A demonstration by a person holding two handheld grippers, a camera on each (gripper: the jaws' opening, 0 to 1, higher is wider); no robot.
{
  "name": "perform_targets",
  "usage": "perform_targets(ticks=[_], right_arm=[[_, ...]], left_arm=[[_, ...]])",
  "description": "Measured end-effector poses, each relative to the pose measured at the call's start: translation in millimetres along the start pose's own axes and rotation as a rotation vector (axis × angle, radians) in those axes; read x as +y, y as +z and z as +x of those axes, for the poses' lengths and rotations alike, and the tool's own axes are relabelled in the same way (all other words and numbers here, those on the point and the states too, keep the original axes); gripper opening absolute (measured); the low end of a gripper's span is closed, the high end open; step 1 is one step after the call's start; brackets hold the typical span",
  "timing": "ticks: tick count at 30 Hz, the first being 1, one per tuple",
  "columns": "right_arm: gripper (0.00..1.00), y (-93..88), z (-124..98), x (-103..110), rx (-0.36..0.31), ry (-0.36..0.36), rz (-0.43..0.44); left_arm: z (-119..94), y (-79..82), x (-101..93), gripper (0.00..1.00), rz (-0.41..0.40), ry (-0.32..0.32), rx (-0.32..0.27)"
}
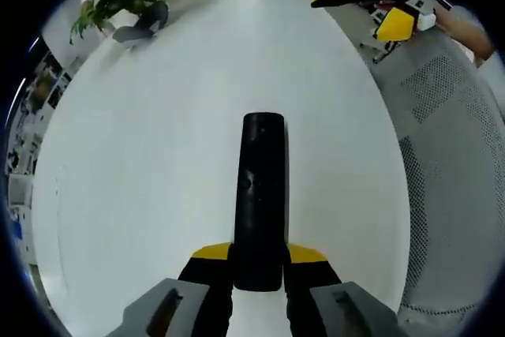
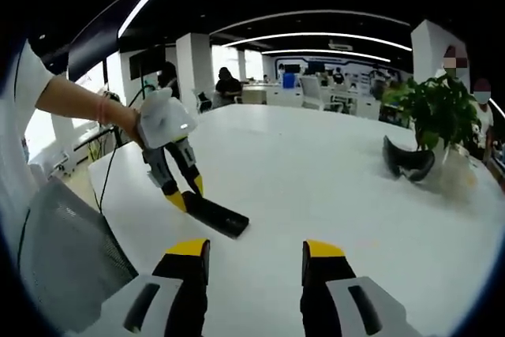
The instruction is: Press the specified remote control buttons in sequence, fully releasing each button before pressing the next.
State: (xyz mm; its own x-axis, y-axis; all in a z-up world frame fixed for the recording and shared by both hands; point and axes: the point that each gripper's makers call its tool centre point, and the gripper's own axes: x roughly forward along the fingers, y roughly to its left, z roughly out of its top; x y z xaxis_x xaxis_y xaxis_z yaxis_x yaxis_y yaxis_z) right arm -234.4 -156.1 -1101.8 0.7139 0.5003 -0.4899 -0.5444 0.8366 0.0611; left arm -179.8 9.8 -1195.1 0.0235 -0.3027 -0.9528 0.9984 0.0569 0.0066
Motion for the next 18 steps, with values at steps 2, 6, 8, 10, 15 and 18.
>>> perform_targets(ticks=[2, 6, 8, 10, 15, 18], right_arm=[[0.45, -0.4, 0.0, 0.2, 0.002, 0.001, -0.001], [0.45, -0.3, 0.0, 0.1, 0.002, 0.0, -0.002], [0.45, -0.3, 0.0, 0.2, 0.002, 0.002, -0.001], [0.45, -0.8, 0.2, 0.7, 0.004, 0.005, -0.003], [0.45, -1.7, 0.7, 2.1, 0.012, 0.01, -0.01], [0.45, -2.3, 0.7, 1.8, 0.014, 0.01, -0.011]], left_arm=[[0.2, 0.0, -3.9, 0.23, 0.008, 0.0, 0.003], [-0.1, 0.3, -10.3, 0.23, 0.006, 0.0, 0.005], [-0.2, 0.3, -13.2, 0.23, -0.001, 0.0, 0.004], [-0.1, 0.5, -17.2, 0.23, 0.005, 0.001, 0.004], [-0.1, 0.7, -27.0, 0.23, 0.013, -0.005, 0.008], [0.3, 1.0, -32.8, 0.23, 0.015, -0.004, 0.016]])
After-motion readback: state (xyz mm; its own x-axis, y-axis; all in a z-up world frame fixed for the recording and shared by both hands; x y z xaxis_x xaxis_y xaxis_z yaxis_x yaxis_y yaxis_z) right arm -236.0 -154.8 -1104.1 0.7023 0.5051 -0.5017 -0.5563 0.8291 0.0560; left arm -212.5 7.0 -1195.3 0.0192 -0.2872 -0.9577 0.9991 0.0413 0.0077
